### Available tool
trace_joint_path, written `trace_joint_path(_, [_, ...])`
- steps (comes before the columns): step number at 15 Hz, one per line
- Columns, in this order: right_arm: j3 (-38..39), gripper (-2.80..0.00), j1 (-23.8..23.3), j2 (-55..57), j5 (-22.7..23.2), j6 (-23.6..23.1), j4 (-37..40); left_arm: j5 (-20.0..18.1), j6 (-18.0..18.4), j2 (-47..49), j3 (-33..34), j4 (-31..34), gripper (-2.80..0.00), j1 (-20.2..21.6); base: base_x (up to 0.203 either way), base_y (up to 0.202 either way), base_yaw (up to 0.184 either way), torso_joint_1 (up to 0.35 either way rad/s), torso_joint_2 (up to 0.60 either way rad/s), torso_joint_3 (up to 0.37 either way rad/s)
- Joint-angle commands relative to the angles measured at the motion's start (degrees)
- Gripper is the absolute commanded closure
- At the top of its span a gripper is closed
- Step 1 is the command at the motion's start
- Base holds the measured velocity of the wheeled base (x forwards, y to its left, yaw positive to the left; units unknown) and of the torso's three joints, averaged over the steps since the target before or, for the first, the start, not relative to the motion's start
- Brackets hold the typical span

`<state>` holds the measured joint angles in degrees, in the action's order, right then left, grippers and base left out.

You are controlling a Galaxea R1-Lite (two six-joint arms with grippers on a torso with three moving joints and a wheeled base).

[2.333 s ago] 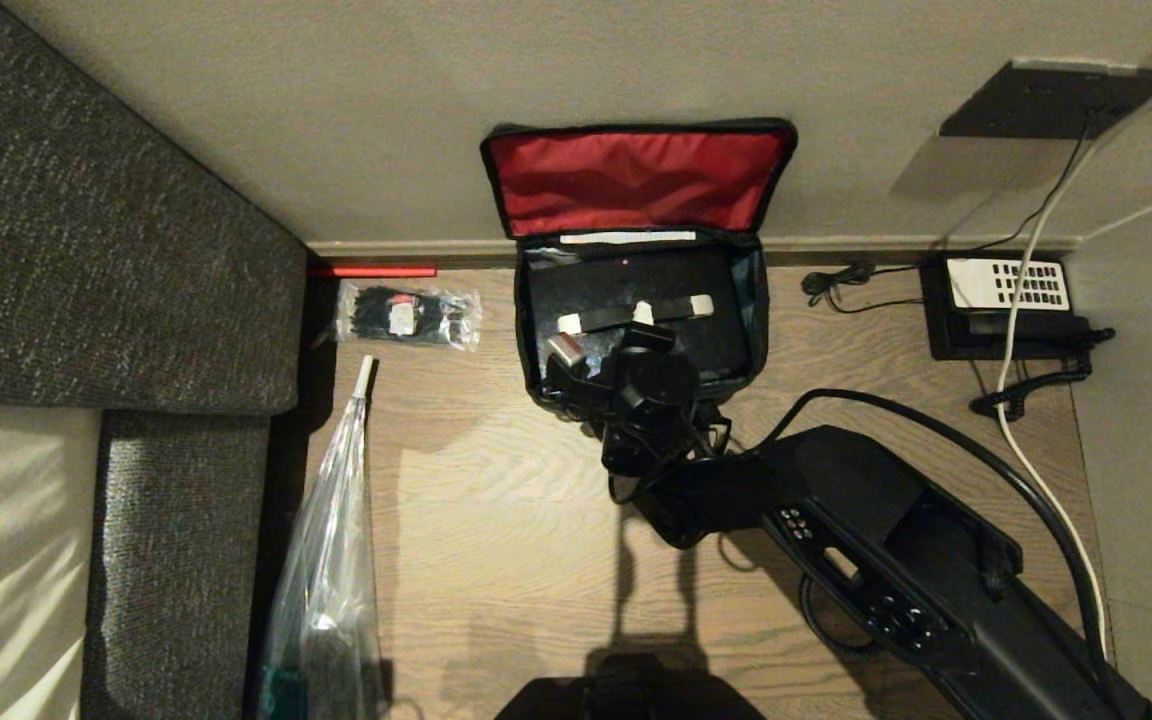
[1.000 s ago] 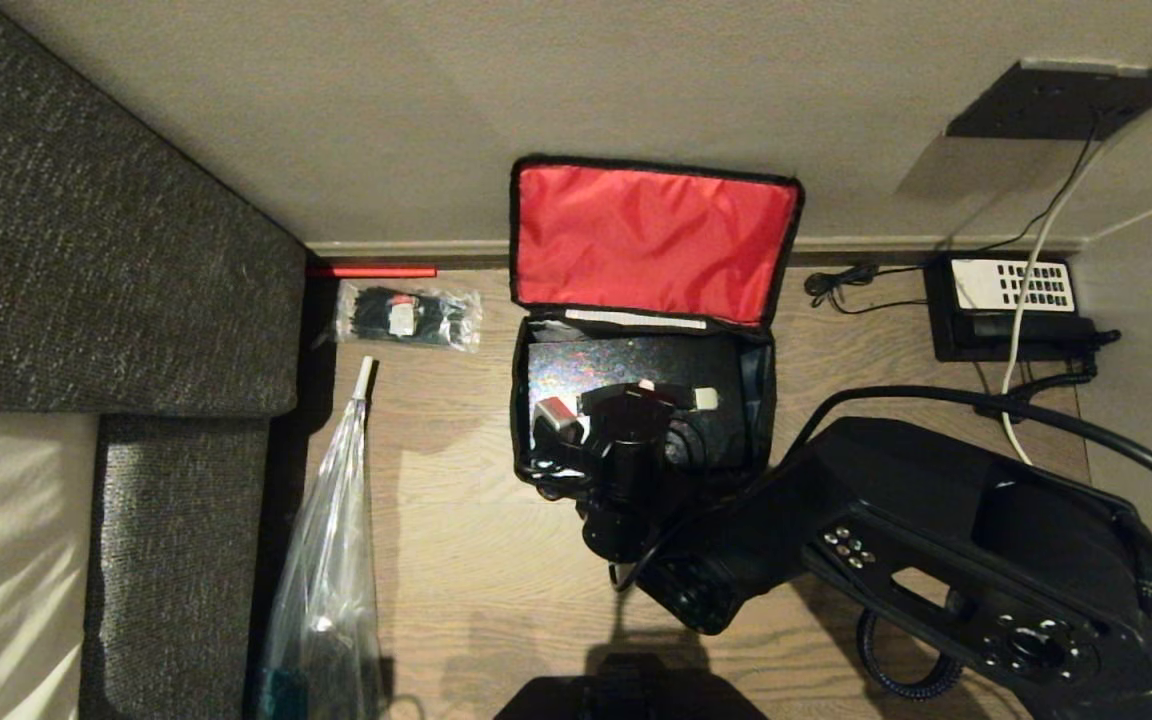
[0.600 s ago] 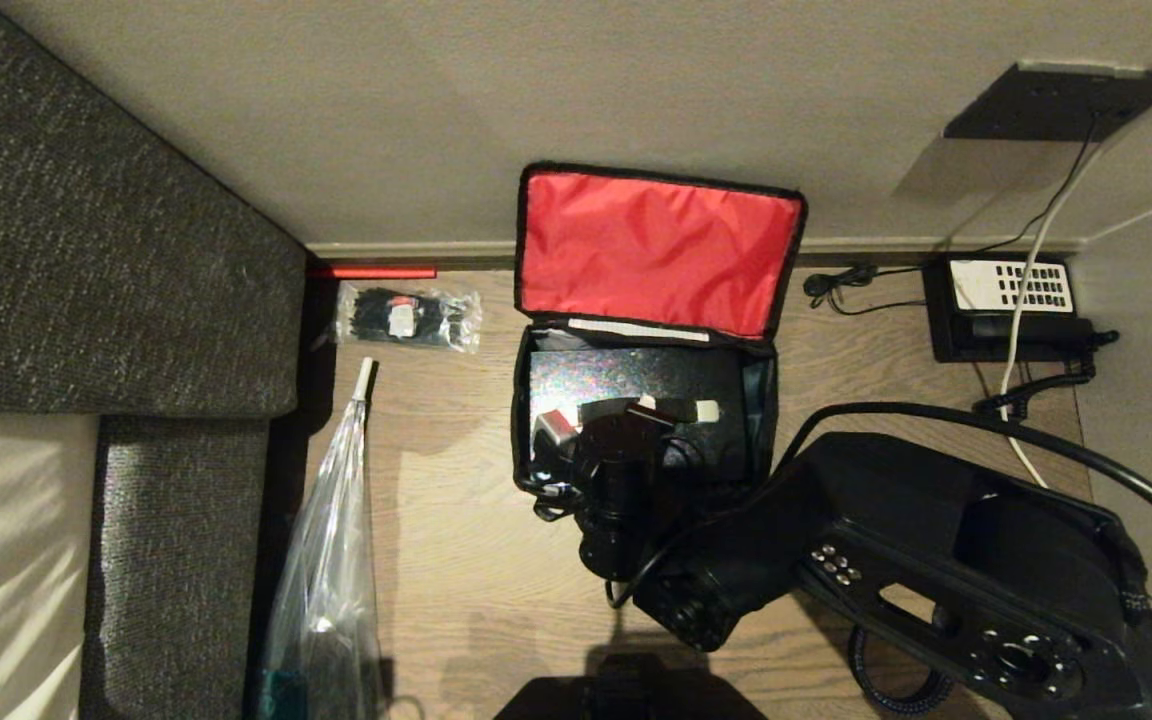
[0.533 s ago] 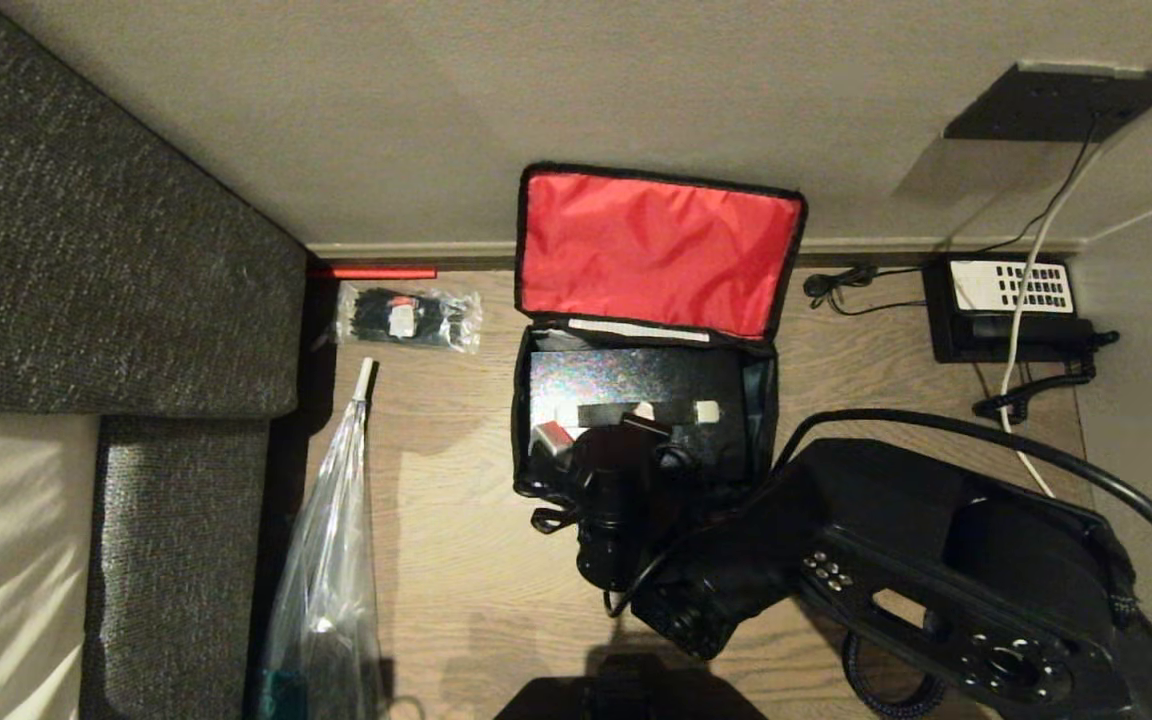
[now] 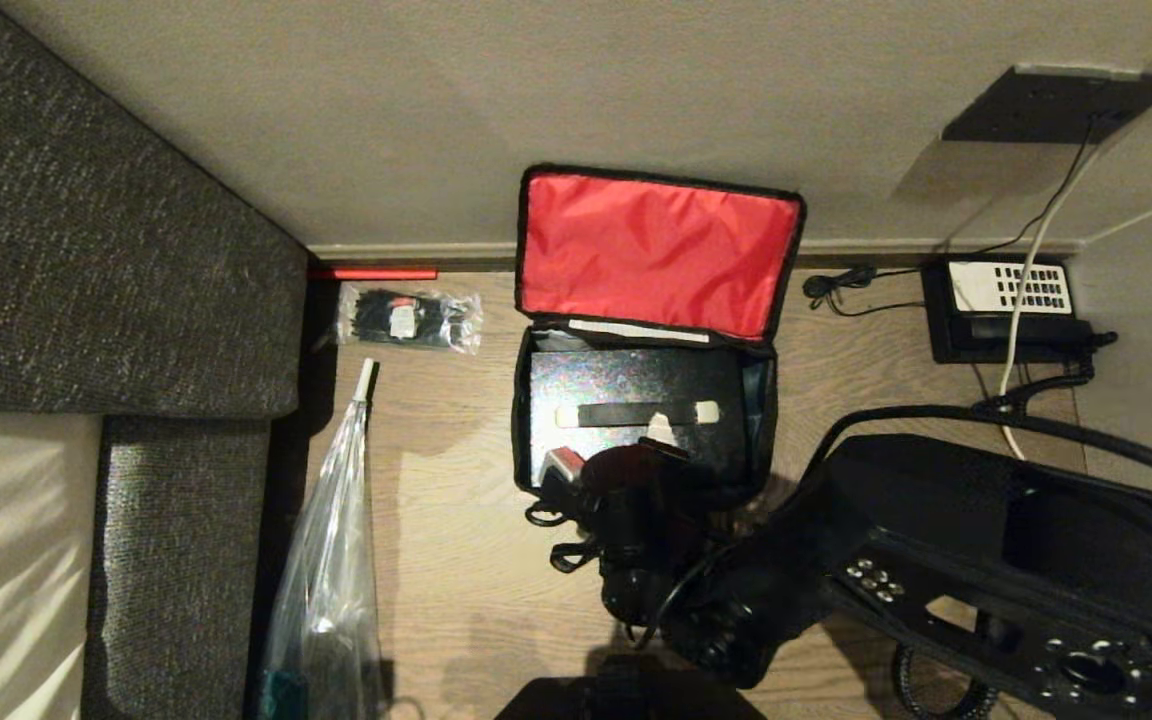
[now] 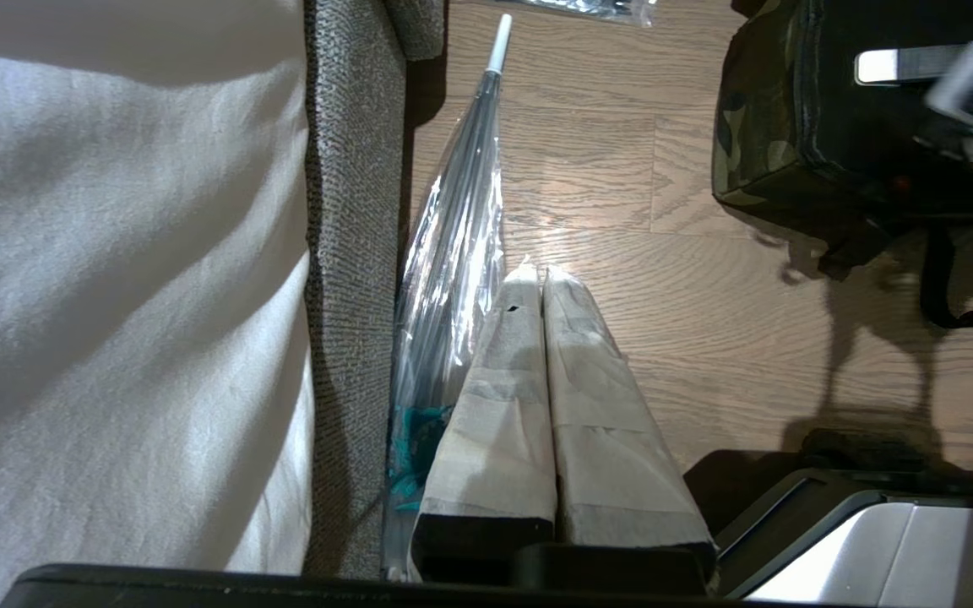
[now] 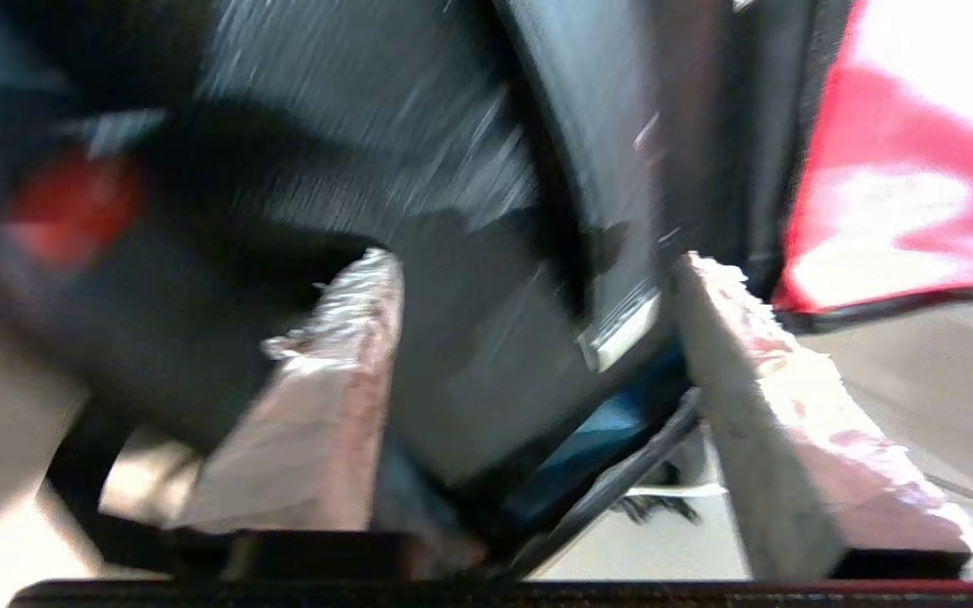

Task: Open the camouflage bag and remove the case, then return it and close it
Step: Grip the handle

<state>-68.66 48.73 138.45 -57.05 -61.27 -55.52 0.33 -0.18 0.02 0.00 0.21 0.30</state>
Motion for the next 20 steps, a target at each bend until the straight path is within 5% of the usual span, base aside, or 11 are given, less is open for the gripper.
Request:
trace_joint_path(1, [6.89,-2.80,-0.19,-10.58,0.21,2.82,1.66,0.02,-0.05,-0.11,0.13,-0.03,0.00,0.05,0.000,0.000,0.000,0.000,0.00,0.000])
trace_joint_path(3, [12.61,-2.80,-1.05,-17.65,0.69,6.91,4.75,0.02,0.01,-0.11,0.18,-0.03,0.00,0.00,0.000,0.000,0.000,0.000,0.00,0.000])
trace_joint_path(4, [15.99,0.00,-2.00,-21.72,1.08,8.40,6.49,0.02,0.01,-0.11,0.18,-0.03,0.00,0.05,0.000,0.000,0.000,0.000,0.00,0.000])
trace_joint_path(7, [25.81,0.00,-6.42,-35.69,3.41,13.15,15.37,0.02,0.01,-0.11,0.18,-0.03,0.00,0.05,0.000,0.000,0.000,0.000,0.00,0.000])
trace_joint_path(10, [29.32,0.00,-11.57,-51.18,5.22,21.00,35.41,0.02,-0.04,-0.11,0.18,-0.03,0.00,0.05,0.000,0.000,0.000,0.000,0.00,0.000])
trace_joint_path(13, [33.44,0.00,-14.56,-65.58,11.75,35.77,50.45,0.02,0.01,-0.11,0.18,-0.03,0.00,-0.03,0.000,0.000,0.000,0.000,0.00,0.000])
trace_joint_path(15, [35.79,0.00,-16.03,-76.32,14.09,41.70,58.67,0.02,0.01,-0.11,0.18,-0.03,0.00,0.05,0.000,0.000,0.000,0.000,0.00,0.000])
trace_joint_path(20, [46.80,0.00,-31.05,-110.10,38.13,52.03,72.20,0.02,0.01,-0.11,0.18,-0.03,0.00,0.05,0.000,0.000,0.000,0.000,0.00,0.000])
